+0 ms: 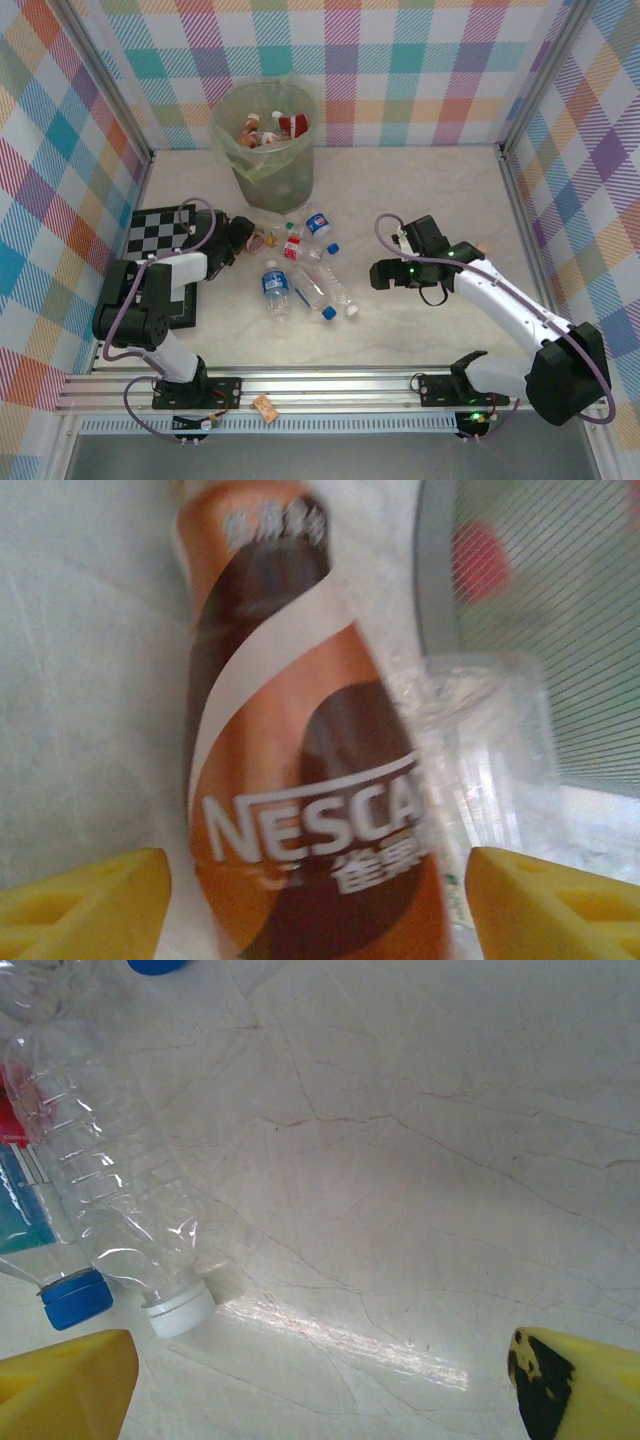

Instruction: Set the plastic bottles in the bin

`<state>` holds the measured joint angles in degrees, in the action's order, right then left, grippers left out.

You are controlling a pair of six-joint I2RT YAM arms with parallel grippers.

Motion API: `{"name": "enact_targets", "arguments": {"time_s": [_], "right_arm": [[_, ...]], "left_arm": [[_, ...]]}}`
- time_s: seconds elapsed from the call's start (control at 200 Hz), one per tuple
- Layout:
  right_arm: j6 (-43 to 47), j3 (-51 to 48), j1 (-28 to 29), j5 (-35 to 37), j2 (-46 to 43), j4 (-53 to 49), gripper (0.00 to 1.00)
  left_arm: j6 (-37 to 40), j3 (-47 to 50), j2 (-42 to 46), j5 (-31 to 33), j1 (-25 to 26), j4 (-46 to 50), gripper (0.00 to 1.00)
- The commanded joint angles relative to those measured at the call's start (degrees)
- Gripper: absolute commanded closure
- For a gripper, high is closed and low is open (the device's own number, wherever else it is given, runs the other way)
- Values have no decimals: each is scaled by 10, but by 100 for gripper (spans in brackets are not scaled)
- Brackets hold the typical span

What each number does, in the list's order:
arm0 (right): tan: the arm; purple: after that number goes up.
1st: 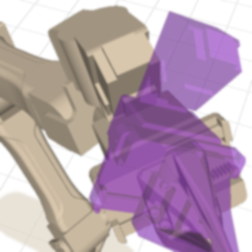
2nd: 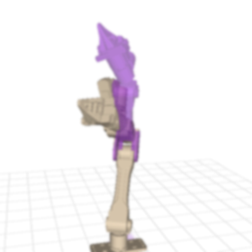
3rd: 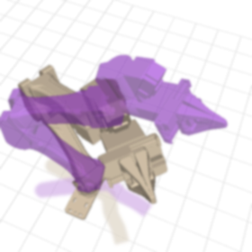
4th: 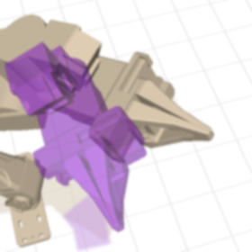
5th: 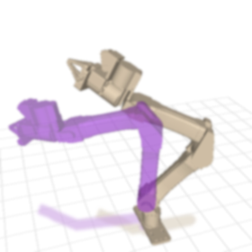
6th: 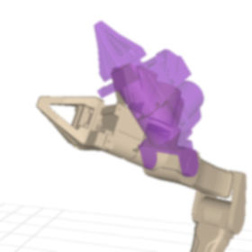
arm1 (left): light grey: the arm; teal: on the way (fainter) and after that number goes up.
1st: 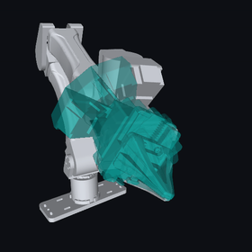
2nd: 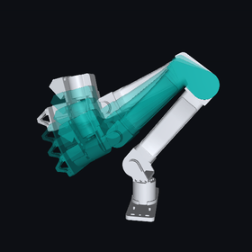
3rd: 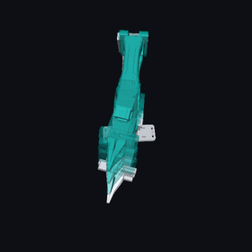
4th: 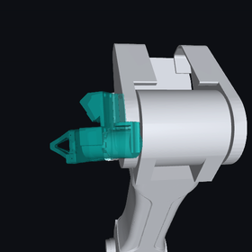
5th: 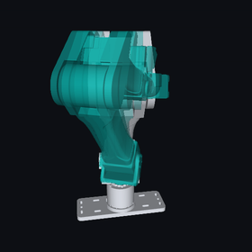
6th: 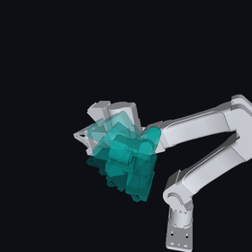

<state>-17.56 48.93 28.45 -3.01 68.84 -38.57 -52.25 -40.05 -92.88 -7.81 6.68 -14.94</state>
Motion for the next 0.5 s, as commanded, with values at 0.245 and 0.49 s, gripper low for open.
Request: {"name": "enact_targets", "arguments": {"time_s": [0.245, 0.49], "right_arm": [[0, 11, -4, -12, 3, 15, 5], [1, 12, -4, -13, 9, 19, 5]], "left_arm": [[2, 2, 28, 34, 15, 0, 42], [79, -33, 166, 89, 16, 142, 43]]}}
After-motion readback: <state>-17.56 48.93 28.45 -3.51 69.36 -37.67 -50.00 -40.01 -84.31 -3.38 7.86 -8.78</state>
